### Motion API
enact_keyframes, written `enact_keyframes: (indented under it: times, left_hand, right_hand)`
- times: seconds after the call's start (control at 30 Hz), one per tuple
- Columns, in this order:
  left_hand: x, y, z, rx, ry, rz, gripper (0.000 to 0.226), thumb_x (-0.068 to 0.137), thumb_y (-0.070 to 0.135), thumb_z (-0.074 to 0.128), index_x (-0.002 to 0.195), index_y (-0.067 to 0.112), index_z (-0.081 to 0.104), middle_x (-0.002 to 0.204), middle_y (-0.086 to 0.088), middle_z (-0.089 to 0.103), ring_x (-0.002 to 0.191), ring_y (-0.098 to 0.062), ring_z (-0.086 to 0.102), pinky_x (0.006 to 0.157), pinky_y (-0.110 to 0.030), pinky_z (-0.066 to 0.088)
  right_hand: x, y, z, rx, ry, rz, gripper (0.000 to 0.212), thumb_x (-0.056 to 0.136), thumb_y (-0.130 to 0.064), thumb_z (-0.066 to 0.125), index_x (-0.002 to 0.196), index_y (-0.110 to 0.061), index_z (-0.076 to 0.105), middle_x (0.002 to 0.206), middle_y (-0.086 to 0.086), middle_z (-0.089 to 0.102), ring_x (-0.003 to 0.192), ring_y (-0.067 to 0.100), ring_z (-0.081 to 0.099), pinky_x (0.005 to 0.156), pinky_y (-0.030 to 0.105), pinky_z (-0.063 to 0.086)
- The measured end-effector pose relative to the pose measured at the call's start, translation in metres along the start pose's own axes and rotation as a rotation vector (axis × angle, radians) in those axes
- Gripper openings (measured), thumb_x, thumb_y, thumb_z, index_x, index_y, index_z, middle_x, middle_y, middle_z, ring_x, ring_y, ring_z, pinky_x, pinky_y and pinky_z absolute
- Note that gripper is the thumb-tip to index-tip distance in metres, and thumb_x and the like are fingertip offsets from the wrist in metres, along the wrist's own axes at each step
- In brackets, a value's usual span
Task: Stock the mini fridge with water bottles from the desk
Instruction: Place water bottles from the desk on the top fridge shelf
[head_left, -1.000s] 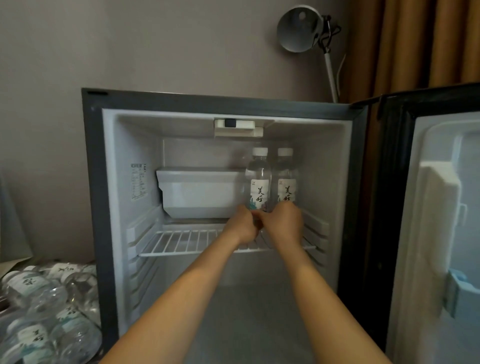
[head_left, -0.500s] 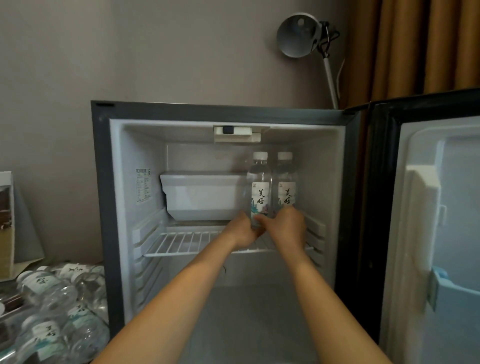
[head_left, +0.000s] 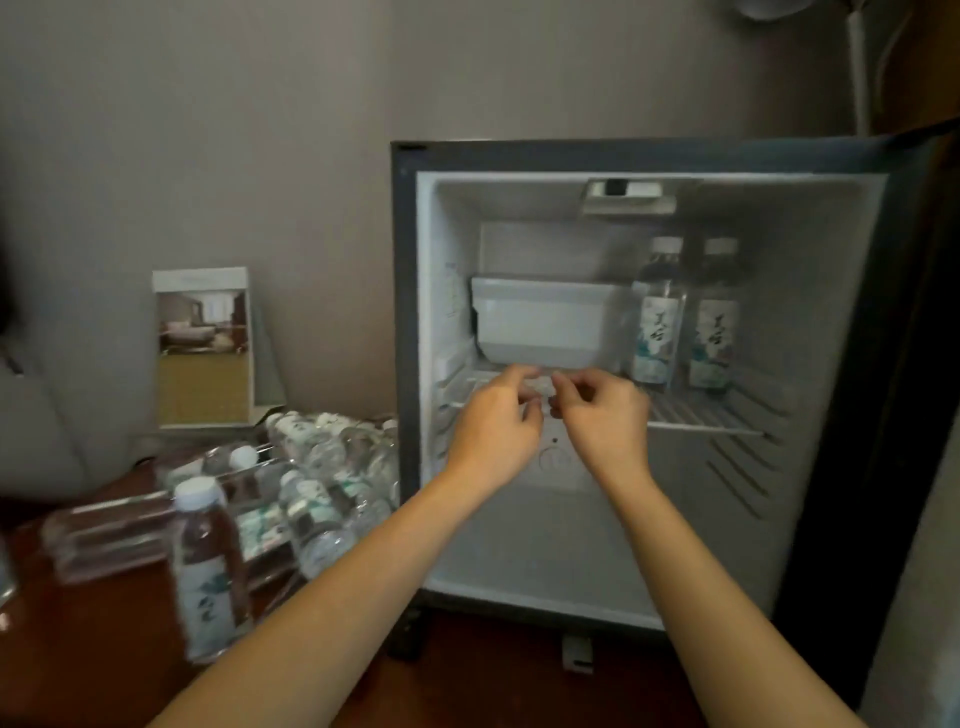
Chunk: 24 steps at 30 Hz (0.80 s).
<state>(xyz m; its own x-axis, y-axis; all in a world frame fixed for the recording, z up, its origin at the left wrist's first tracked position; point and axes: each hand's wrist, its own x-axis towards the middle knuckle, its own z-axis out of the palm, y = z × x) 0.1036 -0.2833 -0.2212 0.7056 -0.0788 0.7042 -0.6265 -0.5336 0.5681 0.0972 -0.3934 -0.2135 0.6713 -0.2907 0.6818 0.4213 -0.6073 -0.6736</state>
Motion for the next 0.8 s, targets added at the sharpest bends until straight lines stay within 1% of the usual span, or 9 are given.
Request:
enact_keyframes:
  times: [0.13, 0.2, 0.33, 0.43, 0.53, 0.6, 0.67, 0.73, 0.8]
  left_hand:
    - [-0.032, -0.029, -0.054, 0.053, 0.131, -0.087, 0.024, 0.086, 0.01, 0.055, 0.107, 0.017, 0.064, 0.085, 0.002, 0.067, 0.083, -0.018, 0.064, 0.078, -0.031, 0.051]
    - [-0.046, -0.046, -0.082, 0.09, 0.197, -0.1, 0.022, 0.086, 0.008, 0.054, 0.103, 0.016, 0.065, 0.076, 0.007, 0.063, 0.077, -0.015, 0.062, 0.073, -0.029, 0.049]
    - [-0.073, -0.077, -0.127, 0.118, 0.249, -0.213, 0.017, 0.089, 0.009, 0.053, 0.1, 0.017, 0.063, 0.072, 0.009, 0.061, 0.069, -0.016, 0.061, 0.064, -0.029, 0.048]
    - [-0.092, -0.096, -0.144, 0.137, 0.227, -0.284, 0.016, 0.09, 0.012, 0.054, 0.1, 0.02, 0.063, 0.078, 0.002, 0.065, 0.07, -0.018, 0.062, 0.066, -0.036, 0.052]
    - [-0.111, -0.112, -0.149, 0.188, 0.137, -0.353, 0.017, 0.091, 0.014, 0.053, 0.104, 0.02, 0.063, 0.081, 0.003, 0.064, 0.07, -0.014, 0.061, 0.065, -0.033, 0.051]
    - [-0.122, -0.123, -0.145, 0.216, 0.013, -0.422, 0.021, 0.092, 0.013, 0.052, 0.111, 0.017, 0.06, 0.093, 0.001, 0.063, 0.077, -0.013, 0.06, 0.068, -0.027, 0.049]
    - [-0.13, -0.135, -0.137, 0.267, -0.109, -0.487, 0.028, 0.093, 0.016, 0.052, 0.121, 0.015, 0.053, 0.114, -0.002, 0.061, 0.092, -0.014, 0.059, 0.077, -0.026, 0.048]
    - [-0.134, -0.148, -0.127, 0.323, -0.205, -0.554, 0.042, 0.094, 0.024, 0.05, 0.133, 0.014, 0.04, 0.133, -0.004, 0.049, 0.107, -0.016, 0.055, 0.087, -0.028, 0.045]
    - [-0.132, -0.153, -0.118, 0.253, -0.25, -0.65, 0.055, 0.096, 0.037, 0.044, 0.143, 0.013, 0.025, 0.145, -0.006, 0.037, 0.125, -0.021, 0.045, 0.101, -0.035, 0.04]
  right_hand:
    - [-0.036, -0.023, 0.044, 0.166, -0.197, 0.041, 0.024, 0.089, -0.021, 0.058, 0.073, -0.009, 0.071, 0.068, 0.009, 0.071, 0.068, 0.022, 0.068, 0.074, 0.043, 0.054]
    - [-0.057, -0.03, 0.063, 0.229, -0.283, 0.064, 0.025, 0.09, -0.022, 0.059, 0.068, -0.015, 0.068, 0.065, 0.006, 0.069, 0.065, 0.019, 0.067, 0.071, 0.04, 0.056]
    - [-0.093, -0.03, 0.102, 0.283, -0.402, 0.15, 0.029, 0.089, -0.022, 0.06, 0.06, -0.024, 0.063, 0.062, 0.004, 0.068, 0.066, 0.022, 0.068, 0.073, 0.044, 0.057]
    - [-0.114, -0.026, 0.128, 0.182, -0.503, 0.145, 0.03, 0.089, -0.026, 0.059, 0.062, -0.017, 0.066, 0.062, 0.005, 0.068, 0.067, 0.022, 0.067, 0.072, 0.044, 0.055]
    - [-0.129, -0.019, 0.145, 0.066, -0.56, 0.142, 0.032, 0.09, -0.028, 0.057, 0.069, -0.006, 0.069, 0.068, 0.009, 0.069, 0.069, 0.024, 0.067, 0.07, 0.04, 0.054]
    - [-0.133, -0.011, 0.153, 0.009, -0.569, 0.187, 0.032, 0.09, -0.029, 0.055, 0.074, -0.005, 0.069, 0.072, 0.01, 0.069, 0.07, 0.025, 0.066, 0.071, 0.042, 0.054]
    - [-0.135, -0.005, 0.158, -0.031, -0.578, 0.223, 0.026, 0.092, -0.026, 0.053, 0.085, -0.006, 0.069, 0.08, 0.009, 0.07, 0.077, 0.025, 0.066, 0.074, 0.04, 0.054]
    - [-0.136, -0.004, 0.162, -0.045, -0.583, 0.217, 0.024, 0.094, -0.023, 0.051, 0.101, -0.008, 0.068, 0.096, 0.009, 0.07, 0.089, 0.025, 0.064, 0.077, 0.033, 0.05]
    - [-0.136, -0.008, 0.167, -0.029, -0.624, 0.199, 0.031, 0.096, -0.024, 0.047, 0.119, -0.009, 0.061, 0.112, 0.011, 0.066, 0.103, 0.025, 0.061, 0.085, 0.031, 0.046]
